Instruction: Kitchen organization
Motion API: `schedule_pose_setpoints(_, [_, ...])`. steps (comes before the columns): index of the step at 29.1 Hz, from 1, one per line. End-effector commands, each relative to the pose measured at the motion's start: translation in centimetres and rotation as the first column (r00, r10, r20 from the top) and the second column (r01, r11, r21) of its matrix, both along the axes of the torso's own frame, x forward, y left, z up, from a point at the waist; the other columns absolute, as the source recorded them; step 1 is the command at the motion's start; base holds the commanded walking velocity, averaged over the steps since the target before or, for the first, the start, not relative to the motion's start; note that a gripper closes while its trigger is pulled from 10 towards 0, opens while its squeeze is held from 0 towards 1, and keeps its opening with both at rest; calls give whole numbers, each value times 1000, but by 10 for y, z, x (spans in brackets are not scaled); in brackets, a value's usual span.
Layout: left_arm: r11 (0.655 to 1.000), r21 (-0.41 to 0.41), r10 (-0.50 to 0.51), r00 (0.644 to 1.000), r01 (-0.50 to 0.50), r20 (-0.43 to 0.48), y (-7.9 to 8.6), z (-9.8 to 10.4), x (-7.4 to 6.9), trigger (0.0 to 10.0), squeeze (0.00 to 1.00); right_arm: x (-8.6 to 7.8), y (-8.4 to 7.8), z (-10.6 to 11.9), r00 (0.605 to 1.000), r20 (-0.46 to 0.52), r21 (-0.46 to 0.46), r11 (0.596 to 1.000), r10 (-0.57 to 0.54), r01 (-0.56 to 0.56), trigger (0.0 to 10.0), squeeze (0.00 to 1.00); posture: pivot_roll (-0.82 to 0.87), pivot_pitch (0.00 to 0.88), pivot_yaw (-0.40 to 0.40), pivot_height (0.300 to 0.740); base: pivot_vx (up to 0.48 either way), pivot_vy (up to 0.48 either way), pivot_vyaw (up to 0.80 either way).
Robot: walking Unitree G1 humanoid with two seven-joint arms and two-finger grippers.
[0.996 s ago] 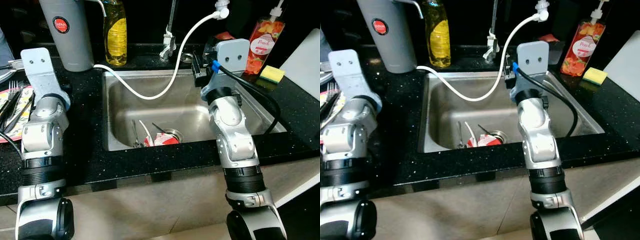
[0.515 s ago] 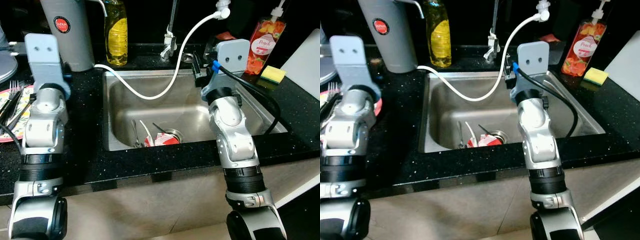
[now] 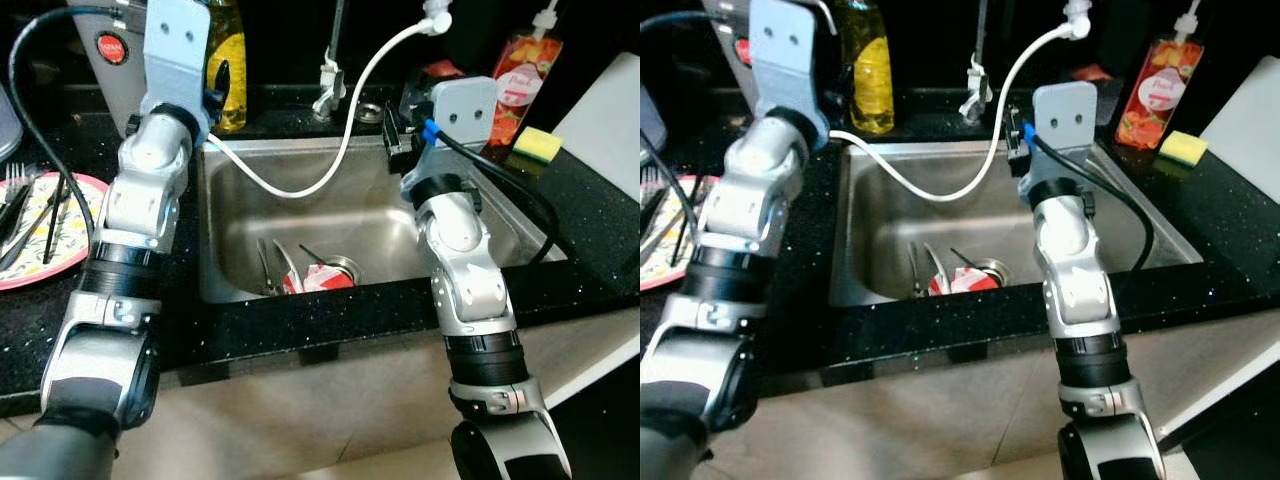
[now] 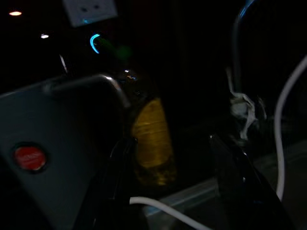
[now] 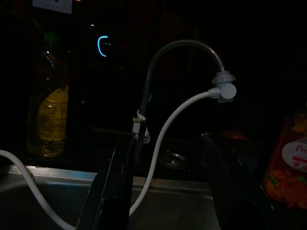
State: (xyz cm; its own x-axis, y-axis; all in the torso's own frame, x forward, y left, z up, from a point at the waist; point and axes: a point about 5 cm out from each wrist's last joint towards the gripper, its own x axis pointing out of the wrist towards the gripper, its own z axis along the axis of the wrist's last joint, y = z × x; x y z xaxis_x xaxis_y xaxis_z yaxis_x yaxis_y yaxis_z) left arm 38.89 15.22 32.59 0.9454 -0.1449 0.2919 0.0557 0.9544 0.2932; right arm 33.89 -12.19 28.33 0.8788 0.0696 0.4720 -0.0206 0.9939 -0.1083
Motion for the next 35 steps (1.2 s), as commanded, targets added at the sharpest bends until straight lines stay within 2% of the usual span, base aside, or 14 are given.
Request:
schedule_pose_setpoints(1, [996,54,-75,997,76,-13,-16,1,4,10000,0,-2,-5,-3,1000,-5,2,1000,-25,25,10000,0,55,0,-31,740,0,0,0])
schedule_pose_setpoints(6, [979,102,-176,984,177,-17,-37,-2,6,10000,0,-2,-6,-3,1000,-4,6,999,-31,31,10000,0,52,0,-31,740,0,0,0])
schedule_pose_setpoints(10, [970,106,-220,976,219,-4,-47,-1,6,10000,0,-2,-5,-2,1000,-1,3,1000,-29,29,10000,0,47,0,-31,740,0,0,0])
schedule_pose_setpoints(15, [969,87,-234,972,233,-1,-41,-3,3,10000,0,-3,-7,-1,999,-1,1,999,-37,37,10000,0,45,0,-32,740,0,0,0])
schedule_pose_setpoints(18, [972,47,-230,973,230,-9,-29,-13,-8,10000,0,-3,-7,-2,999,-3,2,999,-38,38,10000,0,50,0,-32,740,0,0,0])
schedule_pose_setpoints(21, [977,1,-214,977,214,-22,-24,-20,-13,10000,0,-3,-6,-2,999,-3,3,999,-35,35,10000,0,50,0,-32,740,0,0,0])
schedule_pose_setpoints(22, [978,-44,-203,978,202,-39,-21,-26,-17,10000,0,-3,-6,-2,999,-3,2,999,-33,33,10000,0,53,0,-35,740,0,0,0])
schedule_pose_setpoints(26, [974,-138,-188,980,178,-65,-18,-35,-22,10000,0,-3,-6,-2,999,-4,2,999,-34,34,10000,0,53,0,-29,740,0,0,0])
schedule_pose_setpoints(27, [974,-138,-188,980,178,-65,-18,-35,-22,10000,0,-3,-6,-2,999,-4,2,999,-34,34,10000,0,53,0,-29,740,0,0,0])
schedule_pose_setpoints(28, [964,-219,-168,983,148,-71,-16,-39,-28,10000,0,-4,-7,-3,999,-5,2,999,-36,36,10000,0,52,0,-26,740,0,0,0])
schedule_pose_setpoints(30, [957,-257,-156,985,133,-73,-16,-41,-33,10000,0,-4,-7,-3,999,-6,2,999,-38,38,10000,0,52,0,-25,740,0,0,0])
schedule_pose_setpoints(33, [959,-255,-152,985,127,-82,-17,-44,-39,10000,0,-4,-7,-4,999,-7,2,999,-38,38,10000,0,54,0,-23,740,0,0,0])
schedule_pose_setpoints(35, [968,-198,-180,977,155,-115,-24,-50,-46,10000,0,-4,-7,-4,999,-7,0,999,-36,36,10000,0,58,0,-30,740,0,0,0])
